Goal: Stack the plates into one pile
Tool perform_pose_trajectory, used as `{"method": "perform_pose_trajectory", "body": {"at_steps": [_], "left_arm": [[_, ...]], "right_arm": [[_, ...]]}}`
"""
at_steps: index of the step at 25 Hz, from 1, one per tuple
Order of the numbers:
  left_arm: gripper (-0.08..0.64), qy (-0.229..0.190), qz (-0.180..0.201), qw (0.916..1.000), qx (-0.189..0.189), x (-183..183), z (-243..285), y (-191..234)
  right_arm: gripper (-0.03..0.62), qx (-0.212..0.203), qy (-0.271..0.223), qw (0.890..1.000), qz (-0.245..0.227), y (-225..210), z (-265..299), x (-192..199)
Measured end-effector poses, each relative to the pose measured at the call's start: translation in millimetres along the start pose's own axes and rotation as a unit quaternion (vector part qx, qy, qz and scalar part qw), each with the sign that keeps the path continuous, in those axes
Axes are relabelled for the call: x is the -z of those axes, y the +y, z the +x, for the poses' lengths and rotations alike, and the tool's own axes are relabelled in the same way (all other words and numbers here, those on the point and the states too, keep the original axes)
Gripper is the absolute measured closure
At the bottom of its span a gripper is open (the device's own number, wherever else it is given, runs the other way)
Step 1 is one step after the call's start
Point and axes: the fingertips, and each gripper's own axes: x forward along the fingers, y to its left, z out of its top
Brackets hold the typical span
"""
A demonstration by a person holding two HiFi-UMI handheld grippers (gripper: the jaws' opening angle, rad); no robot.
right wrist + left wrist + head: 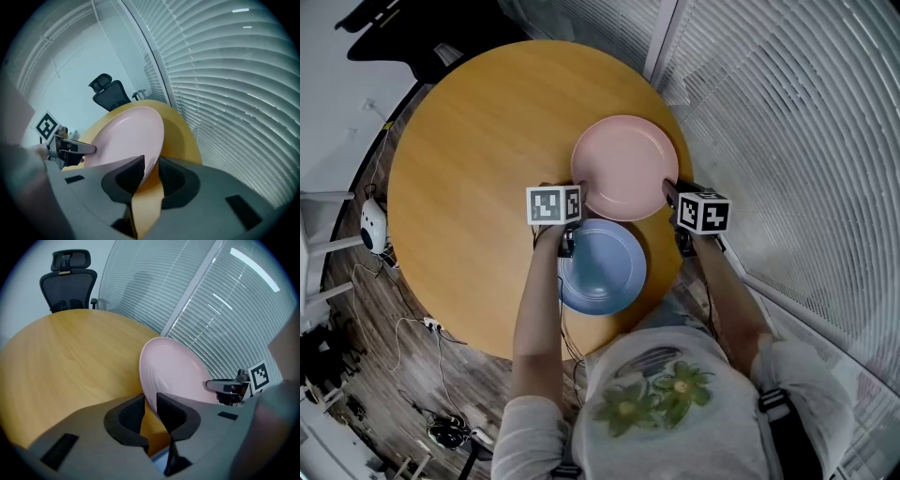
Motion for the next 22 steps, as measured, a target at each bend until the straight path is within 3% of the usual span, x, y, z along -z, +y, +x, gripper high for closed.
{"method": "perform_pose_trajectory", "body": {"at_steps": [15, 22], "left_arm": [[0.468, -0.077, -0.028, 0.9965, 0.019, -4.3, -91.4, -28.6], [0.469, -0.136, -0.055, 0.9889, 0.025, 24.9, -154.9, -46.7]], "right_arm": [[0.479, -0.019, -0.057, 0.998, -0.037, 56.2, -83.9, -32.7], [0.479, -0.023, -0.071, 0.993, -0.089, 92.6, -129.0, -23.5]]}}
